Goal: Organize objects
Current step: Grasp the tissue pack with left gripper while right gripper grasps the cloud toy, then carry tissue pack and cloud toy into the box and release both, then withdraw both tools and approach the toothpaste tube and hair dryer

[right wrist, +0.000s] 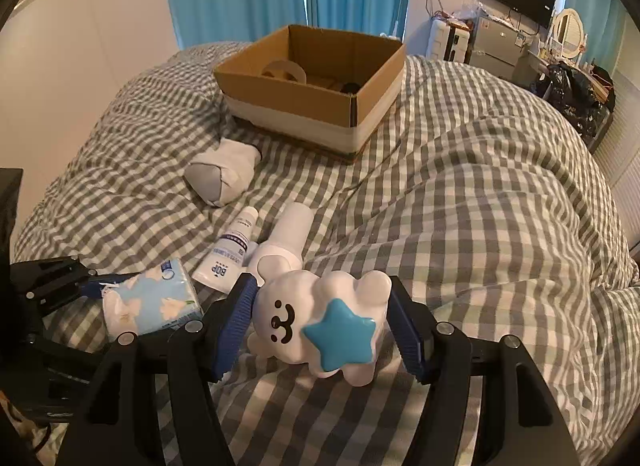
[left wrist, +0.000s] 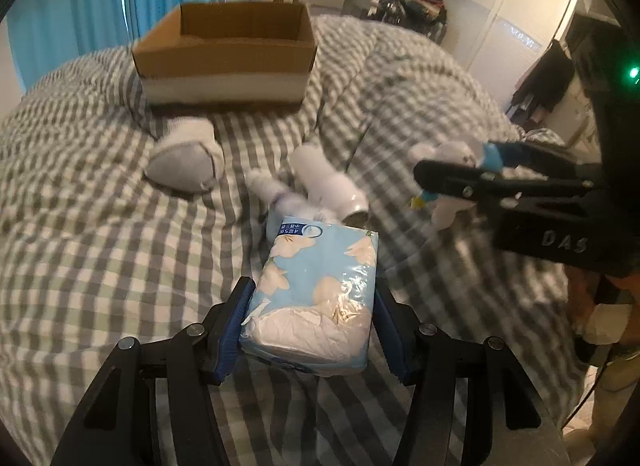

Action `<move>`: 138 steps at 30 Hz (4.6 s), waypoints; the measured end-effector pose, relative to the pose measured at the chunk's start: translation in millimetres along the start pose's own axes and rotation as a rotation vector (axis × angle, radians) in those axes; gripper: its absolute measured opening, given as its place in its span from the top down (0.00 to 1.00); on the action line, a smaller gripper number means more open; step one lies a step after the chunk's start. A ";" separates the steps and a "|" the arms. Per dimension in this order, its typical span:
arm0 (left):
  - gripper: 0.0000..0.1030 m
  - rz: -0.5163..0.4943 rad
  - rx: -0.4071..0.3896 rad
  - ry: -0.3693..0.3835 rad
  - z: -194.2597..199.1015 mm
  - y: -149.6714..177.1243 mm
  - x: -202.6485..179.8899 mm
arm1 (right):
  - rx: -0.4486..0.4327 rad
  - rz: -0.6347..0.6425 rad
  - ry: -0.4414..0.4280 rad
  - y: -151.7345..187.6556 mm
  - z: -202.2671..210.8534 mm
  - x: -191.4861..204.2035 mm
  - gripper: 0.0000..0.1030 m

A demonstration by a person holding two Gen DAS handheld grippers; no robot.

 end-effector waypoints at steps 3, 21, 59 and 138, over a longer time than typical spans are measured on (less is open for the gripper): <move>0.43 0.004 -0.046 -0.005 16.6 -8.4 3.9 | -0.021 0.002 0.005 -3.8 10.6 2.0 0.38; 0.43 0.031 -0.312 -0.081 113.4 -100.8 48.0 | -0.241 0.108 0.012 -75.6 84.7 33.2 0.38; 0.43 0.018 -0.216 -0.285 -73.6 -301.1 132.5 | -0.196 0.025 0.016 -283.7 -112.2 -35.8 0.38; 0.00 0.141 -0.038 -0.396 -50.0 -46.2 87.3 | 0.096 0.011 -0.053 -34.0 -88.5 9.0 0.18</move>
Point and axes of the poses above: each gripper's, at about its wrist camera, not at the fingertips, and z roughly against the way its jaws point, x to its left, y to its underside, the point moved 4 cm from there along -z, roughly the way its jaws point, and after that the axes turned 1 degree about x, right-handed, at the moved point
